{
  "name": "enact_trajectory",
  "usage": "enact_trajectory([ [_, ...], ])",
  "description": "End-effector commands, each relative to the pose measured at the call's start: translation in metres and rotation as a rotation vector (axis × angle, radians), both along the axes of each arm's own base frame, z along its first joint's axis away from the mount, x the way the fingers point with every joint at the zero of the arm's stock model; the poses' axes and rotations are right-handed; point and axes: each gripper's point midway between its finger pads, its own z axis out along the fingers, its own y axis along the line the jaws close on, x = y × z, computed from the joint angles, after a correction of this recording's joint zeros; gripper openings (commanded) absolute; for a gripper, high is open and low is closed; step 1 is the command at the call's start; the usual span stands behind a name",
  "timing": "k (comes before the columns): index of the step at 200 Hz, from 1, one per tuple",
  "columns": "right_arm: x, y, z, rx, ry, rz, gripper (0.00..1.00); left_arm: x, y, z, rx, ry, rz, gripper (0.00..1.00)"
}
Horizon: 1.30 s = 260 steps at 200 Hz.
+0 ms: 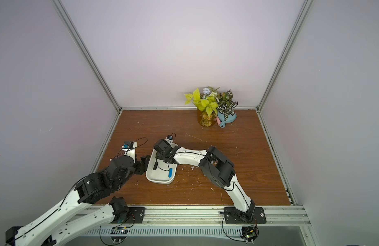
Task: Put the usb flash drive into the storage box
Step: Place the USB flash in the storage box, then pick up the USB flash from the center of the board.
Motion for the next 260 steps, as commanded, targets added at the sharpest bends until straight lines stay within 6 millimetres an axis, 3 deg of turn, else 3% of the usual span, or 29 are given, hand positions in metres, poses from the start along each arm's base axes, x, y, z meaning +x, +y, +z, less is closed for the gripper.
enact_trajectory([
  [1,0.009,-0.016,0.100,0.038,-0.170,0.009,0.43,0.000,0.004,-0.005,0.005,0.006,0.014,0.68],
  [20,0.009,-0.052,0.128,0.018,-0.225,-0.020,0.44,0.000,0.004,-0.005,0.002,0.005,0.013,0.68],
  [36,0.010,-0.100,0.140,0.009,-0.252,-0.071,0.45,0.000,0.002,-0.006,0.004,0.013,0.004,0.68],
  [53,0.014,-0.166,0.147,-0.010,-0.290,-0.148,0.47,0.000,-0.004,-0.010,0.011,0.030,-0.023,0.68],
  [83,0.016,-0.299,0.126,-0.007,-0.304,-0.320,0.50,0.001,-0.032,-0.023,0.016,0.105,-0.129,0.67],
  [97,0.012,-0.353,0.113,-0.070,-0.321,-0.401,0.51,0.002,-0.056,-0.030,-0.045,0.168,-0.169,0.62],
  [114,0.005,-0.410,0.092,-0.149,-0.307,-0.514,0.53,-0.004,-0.108,-0.028,-0.099,0.174,-0.268,0.61],
  [123,0.002,-0.430,0.079,-0.151,-0.285,-0.551,0.54,-0.009,-0.134,-0.028,-0.081,0.157,-0.300,0.62],
  [147,-0.006,-0.456,0.044,-0.088,-0.225,-0.594,0.54,-0.015,-0.193,-0.059,0.055,0.216,-0.404,0.62],
  [183,-0.012,-0.467,0.016,-0.033,-0.186,-0.632,0.54,-0.014,-0.255,-0.089,0.316,0.146,-0.701,0.62],
  [196,-0.014,-0.471,0.012,-0.032,-0.185,-0.649,0.54,-0.022,-0.278,-0.096,0.375,0.092,-0.885,0.64],
  [215,-0.016,-0.473,0.013,-0.032,-0.185,-0.654,0.54,-0.011,-0.295,-0.110,0.463,0.087,-0.973,0.66],
  [237,-0.020,-0.475,0.014,-0.036,-0.201,-0.663,0.55,-0.002,-0.321,-0.126,0.382,0.204,-1.086,0.65],
  [260,-0.022,-0.480,0.016,-0.047,-0.215,-0.685,0.54,-0.016,-0.346,-0.148,0.313,0.314,-1.221,0.63],
])
